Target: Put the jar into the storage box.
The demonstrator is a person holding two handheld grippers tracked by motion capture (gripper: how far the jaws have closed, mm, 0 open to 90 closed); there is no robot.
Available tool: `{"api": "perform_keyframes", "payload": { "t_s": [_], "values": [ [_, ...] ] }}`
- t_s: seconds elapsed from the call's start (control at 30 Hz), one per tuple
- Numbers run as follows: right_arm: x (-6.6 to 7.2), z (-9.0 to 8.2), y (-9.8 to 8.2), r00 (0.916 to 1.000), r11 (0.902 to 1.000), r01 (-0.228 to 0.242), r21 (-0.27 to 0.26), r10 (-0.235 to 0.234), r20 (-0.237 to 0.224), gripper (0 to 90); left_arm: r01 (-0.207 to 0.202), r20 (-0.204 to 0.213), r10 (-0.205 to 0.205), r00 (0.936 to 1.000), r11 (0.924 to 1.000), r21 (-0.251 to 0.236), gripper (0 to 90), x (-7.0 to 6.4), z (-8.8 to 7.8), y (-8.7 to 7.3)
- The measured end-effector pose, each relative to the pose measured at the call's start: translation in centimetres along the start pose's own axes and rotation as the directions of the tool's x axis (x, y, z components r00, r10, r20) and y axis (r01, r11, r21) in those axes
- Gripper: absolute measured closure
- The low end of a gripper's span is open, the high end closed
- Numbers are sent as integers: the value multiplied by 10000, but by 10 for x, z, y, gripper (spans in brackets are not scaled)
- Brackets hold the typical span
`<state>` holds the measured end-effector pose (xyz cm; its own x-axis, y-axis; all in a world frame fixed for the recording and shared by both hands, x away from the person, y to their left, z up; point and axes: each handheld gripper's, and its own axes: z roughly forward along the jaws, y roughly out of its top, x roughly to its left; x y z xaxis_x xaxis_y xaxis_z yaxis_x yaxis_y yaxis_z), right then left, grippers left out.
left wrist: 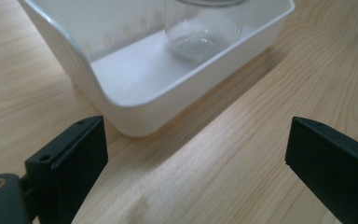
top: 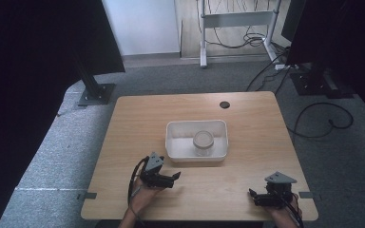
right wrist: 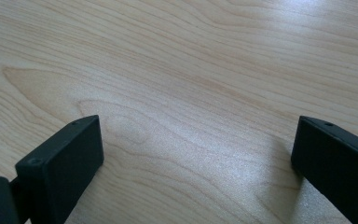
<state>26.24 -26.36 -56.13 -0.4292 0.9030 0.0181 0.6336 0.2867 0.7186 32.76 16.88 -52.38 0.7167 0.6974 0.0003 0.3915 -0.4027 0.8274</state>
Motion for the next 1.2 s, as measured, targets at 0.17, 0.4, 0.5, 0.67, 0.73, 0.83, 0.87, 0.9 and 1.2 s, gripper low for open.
{"api": "perform_keyframes", "payload": {
  "t_s": [0.17,0.4,0.5,0.67,0.73,0.83,0.87,0.9,1.2],
  "values": [
    [0,0,0,10000,10000,-1,0,1,-3,19,48,-42,-48,10000,10000,43,55,2,-1,-6],
    [0,0,0,10000,10000,-1,-1,1,0,19,69,-111,-66,9999,9997,243,54,2,0,-12],
    [0,0,0,10000,10000,-1,0,1,-1,19,54,-168,-47,9998,9993,383,55,1,1,-15],
    [0,0,0,10000,10000,-3,0,3,-1,19,65,-223,-51,9997,9979,648,54,2,2,-19],
    [0,0,0,10000,10000,0,-1,0,0,19,31,-271,-8,9996,9966,827,54,2,3,-20],
    [0,0,0,10000,10000,-2,2,2,-3,19,-26,-329,62,9994,9943,1066,54,2,4,-22],
    [0,0,0,10000,10000,-3,0,3,0,19,-61,-352,102,9993,9931,1167,54,3,4,-23],
    [0,0,0,10000,10000,-2,-1,2,1,19,-46,-372,92,9993,9924,1229,54,3,5,-24],
    [0,0,0,10000,10000,-5,-1,5,0,19,-114,-422,189,9989,9851,1714,54,4,9,-27]
  ]
}}
